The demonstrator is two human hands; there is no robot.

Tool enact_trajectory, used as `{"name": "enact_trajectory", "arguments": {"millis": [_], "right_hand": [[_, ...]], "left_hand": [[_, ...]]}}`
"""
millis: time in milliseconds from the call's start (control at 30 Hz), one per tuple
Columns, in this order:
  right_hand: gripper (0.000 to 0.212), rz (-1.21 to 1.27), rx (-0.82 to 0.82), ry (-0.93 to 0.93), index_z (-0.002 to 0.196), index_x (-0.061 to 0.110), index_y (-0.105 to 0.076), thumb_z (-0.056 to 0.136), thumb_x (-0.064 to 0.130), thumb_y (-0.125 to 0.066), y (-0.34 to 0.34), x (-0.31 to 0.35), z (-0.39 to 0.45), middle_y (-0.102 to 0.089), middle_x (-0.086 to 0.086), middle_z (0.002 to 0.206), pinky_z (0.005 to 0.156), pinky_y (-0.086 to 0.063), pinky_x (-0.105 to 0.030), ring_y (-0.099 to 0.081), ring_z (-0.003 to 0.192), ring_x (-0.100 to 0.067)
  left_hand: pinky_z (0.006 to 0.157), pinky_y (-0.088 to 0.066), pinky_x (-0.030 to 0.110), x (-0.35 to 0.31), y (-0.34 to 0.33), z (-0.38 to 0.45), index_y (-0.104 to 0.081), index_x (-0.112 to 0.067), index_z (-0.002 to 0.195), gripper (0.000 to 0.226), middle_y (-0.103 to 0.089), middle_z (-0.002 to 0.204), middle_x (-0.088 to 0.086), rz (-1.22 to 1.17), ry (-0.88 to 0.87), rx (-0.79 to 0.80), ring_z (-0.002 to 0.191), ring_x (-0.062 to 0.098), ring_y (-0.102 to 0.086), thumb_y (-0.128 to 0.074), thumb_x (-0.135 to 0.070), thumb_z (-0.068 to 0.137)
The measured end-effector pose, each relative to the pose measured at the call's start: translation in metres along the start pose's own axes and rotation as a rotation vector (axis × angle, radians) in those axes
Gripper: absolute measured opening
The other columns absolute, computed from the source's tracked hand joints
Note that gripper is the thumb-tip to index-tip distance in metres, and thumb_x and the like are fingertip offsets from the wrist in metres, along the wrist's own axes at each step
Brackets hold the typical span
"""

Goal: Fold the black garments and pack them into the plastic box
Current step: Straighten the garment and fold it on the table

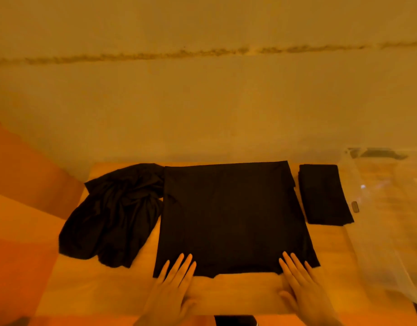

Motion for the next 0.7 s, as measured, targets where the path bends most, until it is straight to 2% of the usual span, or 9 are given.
{"name": "enact_trajectory", "arguments": {"millis": [133,233,300,367,467,533,600,633,700], "right_hand": [[0.075,0.013,0.04,-0.008,0.149,0.023,-0.001,0.089,0.067,-0.014,-0.006,0.017,-0.036,0.005,0.007,0.157,0.114,0.0,-0.03,0.004,0.144,-0.011],[0.069,0.007,0.007,-0.018,0.149,0.026,-0.003,0.091,0.063,-0.011,-0.016,0.027,-0.061,0.002,0.008,0.157,0.115,-0.001,-0.035,0.003,0.144,-0.011],[0.055,-0.016,0.014,-0.044,0.145,0.031,-0.023,0.097,0.049,-0.004,-0.023,0.03,-0.075,-0.021,0.006,0.153,0.115,-0.002,-0.038,0.001,0.144,-0.01],[0.06,-0.043,0.013,-0.08,0.124,0.022,-0.057,0.1,0.035,-0.003,-0.025,0.03,-0.079,-0.056,0.003,0.13,0.115,-0.003,-0.04,-0.022,0.141,-0.015],[0.047,-0.151,-0.117,-0.119,0.096,0.016,-0.074,0.09,0.017,-0.027,-0.008,0.033,-0.076,-0.072,-0.001,0.102,0.112,-0.009,-0.041,-0.067,0.098,-0.02],[0.041,-0.194,-0.198,-0.078,0.084,0.015,-0.076,0.074,0.011,-0.037,-0.001,0.032,-0.066,-0.073,-0.001,0.091,0.109,-0.014,-0.04,-0.07,0.082,-0.017],[0.024,-0.154,-0.228,-0.059,0.077,0.017,-0.075,0.066,0.005,-0.058,0.006,0.031,-0.061,-0.073,0.001,0.083,0.107,-0.027,-0.038,-0.07,0.075,-0.012],[0.028,-0.078,-0.216,-0.067,0.076,0.019,-0.074,0.057,-0.001,-0.073,0.007,0.029,-0.059,-0.072,0.003,0.078,0.104,-0.038,-0.037,-0.07,0.072,-0.01],[0.045,0.072,-0.12,-0.089,0.082,0.021,-0.073,0.047,-0.005,-0.086,0.014,0.032,-0.06,-0.072,0.005,0.076,0.086,-0.054,-0.032,-0.069,0.071,-0.007]], "left_hand": [[0.112,-0.002,0.037,-0.015,0.001,-0.032,-0.001,-0.019,0.148,0.088,0.004,0.157,-0.001,-0.064,0.033,0.017,0.145,0.018,0.005,-0.033,-0.067,0.083],[0.114,-0.001,0.036,-0.022,-0.003,-0.056,0.001,-0.019,0.148,0.068,-0.033,0.149,-0.001,-0.025,0.07,-0.042,0.144,0.019,-0.005,-0.026,-0.049,0.093],[0.112,-0.007,0.033,-0.027,-0.005,-0.067,0.0,-0.022,0.148,0.05,-0.057,0.129,-0.004,0.021,0.076,-0.091,0.134,0.02,-0.035,-0.01,-0.022,0.099],[0.106,-0.024,0.031,-0.028,0.001,-0.068,-0.024,-0.031,0.145,0.058,-0.064,0.118,-0.007,-0.02,0.049,-0.061,0.118,0.016,-0.051,-0.023,-0.007,0.093],[0.078,-0.053,0.026,-0.029,0.017,-0.062,-0.07,-0.033,0.101,0.042,-0.072,0.098,-0.012,-0.07,0.022,-0.006,0.101,0.008,-0.065,-0.059,-0.011,0.066],[0.069,-0.055,0.023,-0.025,0.026,-0.058,-0.074,-0.032,0.086,0.028,-0.073,0.091,-0.013,-0.092,0.049,0.032,0.091,0.005,-0.068,-0.066,-0.017,0.064],[0.066,-0.055,0.02,-0.023,0.036,-0.055,-0.074,-0.033,0.081,0.041,-0.073,0.086,-0.015,-0.122,0.107,0.102,0.084,0.001,-0.068,-0.089,-0.021,0.044],[0.068,-0.055,0.019,-0.022,0.044,-0.055,-0.074,-0.033,0.083,0.042,-0.072,0.087,-0.016,-0.157,0.138,0.117,0.084,-0.001,-0.068,-0.09,-0.025,0.045],[0.08,-0.05,0.022,-0.022,0.066,-0.055,-0.068,-0.03,0.101,0.021,-0.069,0.099,-0.015,-0.231,0.167,0.161,0.093,0.005,-0.064,-0.068,-0.029,0.08]]}}
Point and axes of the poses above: each hand's wrist, its own z-axis towards the middle knuckle, its own y-axis out of the back of the hand, x = y × z, the point moved 2 cm from there along z, towards the middle knuckle
